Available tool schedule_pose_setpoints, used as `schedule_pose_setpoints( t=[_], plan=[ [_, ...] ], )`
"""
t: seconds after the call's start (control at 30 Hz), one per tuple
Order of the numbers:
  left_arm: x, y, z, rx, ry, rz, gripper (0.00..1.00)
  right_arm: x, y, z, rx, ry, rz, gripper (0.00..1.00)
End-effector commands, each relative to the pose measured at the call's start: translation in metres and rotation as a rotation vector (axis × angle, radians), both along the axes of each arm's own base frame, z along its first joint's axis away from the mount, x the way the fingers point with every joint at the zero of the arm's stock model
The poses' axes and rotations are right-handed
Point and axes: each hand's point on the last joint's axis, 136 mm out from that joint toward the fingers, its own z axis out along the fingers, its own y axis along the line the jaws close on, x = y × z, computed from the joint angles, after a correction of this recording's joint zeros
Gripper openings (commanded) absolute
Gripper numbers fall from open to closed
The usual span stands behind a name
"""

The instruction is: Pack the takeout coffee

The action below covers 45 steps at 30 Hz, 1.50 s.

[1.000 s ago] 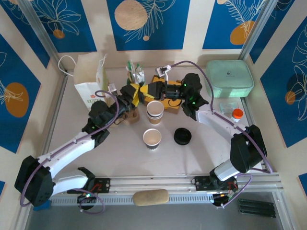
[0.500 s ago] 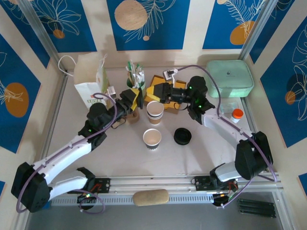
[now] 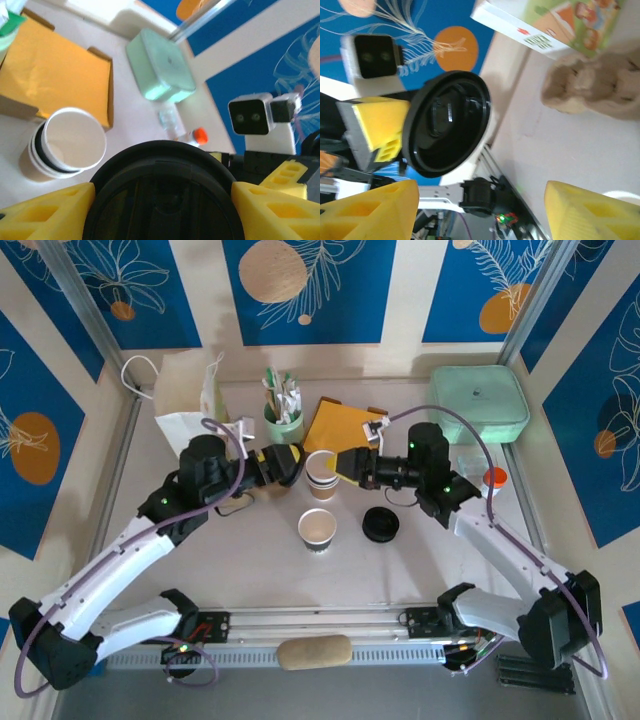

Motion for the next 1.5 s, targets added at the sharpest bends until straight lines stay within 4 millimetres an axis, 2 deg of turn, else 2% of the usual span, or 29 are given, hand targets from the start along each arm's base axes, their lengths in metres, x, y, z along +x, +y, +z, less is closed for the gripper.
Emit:
schedule_pose_setpoints(
  t=[0.0,0.2,0.3,0.63,0.8,0.93,1.47],
  plan=[
    [-0.017,-0.003,-0.032,0.221,0.012,-0.079,0.67,-0.020,-0.012,-0.047,-0.165,0.067,-0.015,0.68],
    [-0.025,-0.016,-0.056,0.410,-0.020,-0.111,0.67,-0.042,-0.023,-0.088,-0.329,0.097,-0.018,0.68],
    [-0.028,-0.024,-0.070,0.497,-0.033,-0.125,0.67,-0.048,-0.027,-0.101,-0.386,0.095,-0.022,0.68],
    [-0.039,-0.048,-0.112,0.725,-0.065,-0.175,0.67,-0.046,-0.055,-0.135,-0.472,0.162,-0.118,0.68],
    [-0.042,-0.055,-0.126,0.823,-0.093,-0.189,0.67,-0.044,-0.071,-0.143,-0.462,0.205,-0.172,0.68],
    [-0.045,-0.060,-0.134,0.867,-0.104,-0.200,0.67,-0.047,-0.076,-0.147,-0.450,0.215,-0.180,0.68],
    [-0.041,-0.070,-0.158,0.935,-0.102,-0.214,0.68,-0.052,-0.071,-0.142,-0.411,0.186,-0.136,0.68]
  ],
)
